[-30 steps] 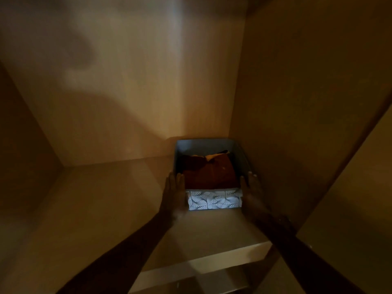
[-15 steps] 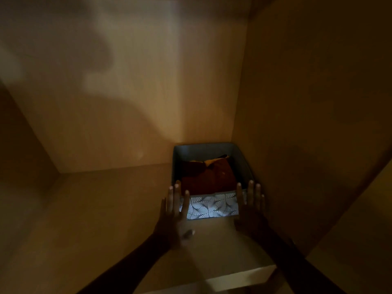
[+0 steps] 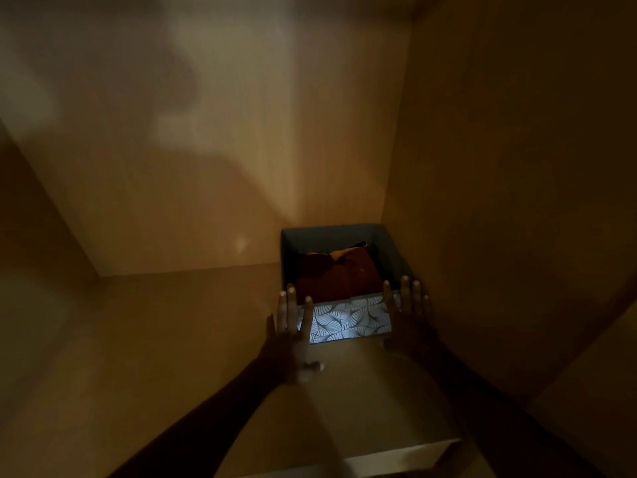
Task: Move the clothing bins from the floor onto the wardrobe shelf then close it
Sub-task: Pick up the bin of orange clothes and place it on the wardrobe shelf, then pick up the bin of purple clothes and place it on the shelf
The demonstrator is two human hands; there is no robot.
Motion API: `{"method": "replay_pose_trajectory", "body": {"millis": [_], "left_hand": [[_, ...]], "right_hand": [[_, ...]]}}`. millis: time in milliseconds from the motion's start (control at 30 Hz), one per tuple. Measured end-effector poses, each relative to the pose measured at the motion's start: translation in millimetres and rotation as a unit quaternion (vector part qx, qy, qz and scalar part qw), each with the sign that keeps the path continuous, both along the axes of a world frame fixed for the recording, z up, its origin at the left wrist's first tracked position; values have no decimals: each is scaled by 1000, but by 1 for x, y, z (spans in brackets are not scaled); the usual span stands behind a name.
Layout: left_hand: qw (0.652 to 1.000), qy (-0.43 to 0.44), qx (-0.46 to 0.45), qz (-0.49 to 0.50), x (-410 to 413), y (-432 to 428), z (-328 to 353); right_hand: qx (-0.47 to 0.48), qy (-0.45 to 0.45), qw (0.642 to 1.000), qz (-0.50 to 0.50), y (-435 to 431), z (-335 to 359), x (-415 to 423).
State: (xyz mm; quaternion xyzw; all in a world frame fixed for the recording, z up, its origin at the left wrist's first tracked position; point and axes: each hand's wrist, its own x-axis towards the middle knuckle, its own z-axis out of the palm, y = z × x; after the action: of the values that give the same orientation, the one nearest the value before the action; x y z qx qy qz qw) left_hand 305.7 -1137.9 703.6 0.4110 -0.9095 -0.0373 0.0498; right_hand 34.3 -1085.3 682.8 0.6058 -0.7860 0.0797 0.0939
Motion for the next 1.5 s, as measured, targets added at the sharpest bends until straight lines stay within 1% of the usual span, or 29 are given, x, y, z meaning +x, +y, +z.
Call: {"method": "replay_pose_trajectory", "body": {"millis": [33,100,133,200,267,333,367,400,433,500,600,667,733,833,967,1067,1167,1233,1267,1300,1333,1400,1433,1467,1500], "left_hand": [[1000,6,3,-4,0,0,1],[999,26,-1,-18,5,-1,1],[998,51,-2,-25,9,-1,0],[989,146,14,-21,16,6,1],[961,270,55,29,25,22,2],[914,381,98,98,40,41,-1],[882,432,127,141,50,51,-3],[845,476,158,186,60,60,-5],[807,514,177,232,75,72,-7],[755,562,167,293,102,89,-10],[689,605,138,375,144,128,-18],[642,609,108,453,173,167,-30],[610,607,97,500,187,197,-37],[513,614,31,600,207,272,-49],[410,624,-15,665,213,353,-58],[336,626,-74,700,213,412,-66],[246,621,-130,733,200,478,-74],[205,616,-149,746,191,512,-79],[175,607,-169,756,183,534,-82],[155,606,-177,760,180,544,-84],[108,596,-210,768,166,577,-87],[78,591,-225,771,156,596,-88],[50,578,-242,777,143,619,-89],[31,574,-251,779,133,634,-90],[8,564,-268,781,117,658,-92]], "right_hand": [[-6,1,1000,10,0,-1,-2],[-7,-27,1000,13,2,4,0],[-5,-48,999,4,4,7,3],[-39,-119,992,5,16,15,19],[-64,-224,972,42,32,28,49],[-103,-344,930,80,51,35,84],[-119,-405,902,93,58,35,102],[-117,-465,872,100,62,36,117],[-92,-515,845,112,64,35,134],[-43,-567,811,142,61,33,162],[44,-607,768,201,53,26,203],[105,-606,748,249,52,15,238],[147,-607,731,275,55,7,259],[260,-591,679,348,79,-7,310],[345,-536,636,435,115,-17,357],[405,-472,603,499,149,-24,393],[465,-414,553,554,197,-33,425],[490,-382,525,581,224,-36,439],[505,-360,508,598,243,-36,449],[510,-343,499,611,252,-36,453],[527,-308,471,637,285,-39,463],[533,-282,455,656,304,-40,470],[545,-254,432,672,330,-42,475],[547,-230,420,687,348,-44,477],[558,-202,398,699,378,-48,480]]}}
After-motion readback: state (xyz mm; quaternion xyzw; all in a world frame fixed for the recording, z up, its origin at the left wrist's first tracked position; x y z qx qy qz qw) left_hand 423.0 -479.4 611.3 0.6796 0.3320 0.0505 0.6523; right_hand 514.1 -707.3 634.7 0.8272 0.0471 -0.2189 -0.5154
